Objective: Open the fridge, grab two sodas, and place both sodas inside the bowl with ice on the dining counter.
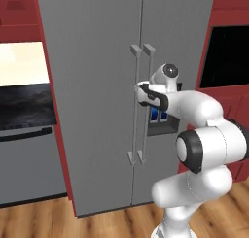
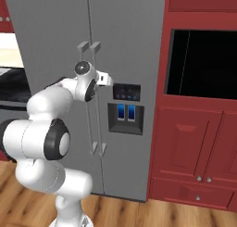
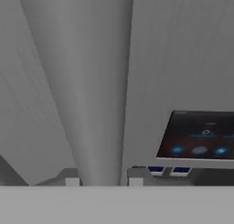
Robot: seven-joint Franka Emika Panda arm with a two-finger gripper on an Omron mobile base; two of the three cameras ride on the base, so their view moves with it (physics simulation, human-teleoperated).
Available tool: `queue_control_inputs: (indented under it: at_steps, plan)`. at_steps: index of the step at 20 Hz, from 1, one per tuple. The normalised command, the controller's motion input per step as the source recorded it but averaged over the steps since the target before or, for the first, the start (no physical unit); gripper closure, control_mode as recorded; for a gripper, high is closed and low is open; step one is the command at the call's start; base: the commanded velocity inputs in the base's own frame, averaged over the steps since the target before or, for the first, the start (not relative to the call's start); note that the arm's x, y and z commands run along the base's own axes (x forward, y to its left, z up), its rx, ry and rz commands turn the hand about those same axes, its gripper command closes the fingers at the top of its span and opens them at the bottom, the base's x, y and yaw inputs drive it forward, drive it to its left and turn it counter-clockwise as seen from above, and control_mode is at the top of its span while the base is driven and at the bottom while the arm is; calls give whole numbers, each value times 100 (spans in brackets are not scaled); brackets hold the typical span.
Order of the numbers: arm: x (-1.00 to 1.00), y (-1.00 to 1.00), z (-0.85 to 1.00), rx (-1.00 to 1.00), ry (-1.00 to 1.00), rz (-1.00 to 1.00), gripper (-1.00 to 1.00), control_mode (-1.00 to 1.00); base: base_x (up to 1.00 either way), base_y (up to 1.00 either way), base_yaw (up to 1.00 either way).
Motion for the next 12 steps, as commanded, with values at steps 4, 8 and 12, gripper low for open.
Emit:
queue_control_inputs:
  at_steps: [4, 8, 12]
  plan:
    - [-59, -21, 0, 0, 0, -3, 100, -100, 0, 0, 0]
    - [-97, -42, 0, 1, -1, -2, 100, -100, 0, 0, 0]
    - [-100, -56, 1, 4, -1, 0, 100, -100, 0, 0, 0]
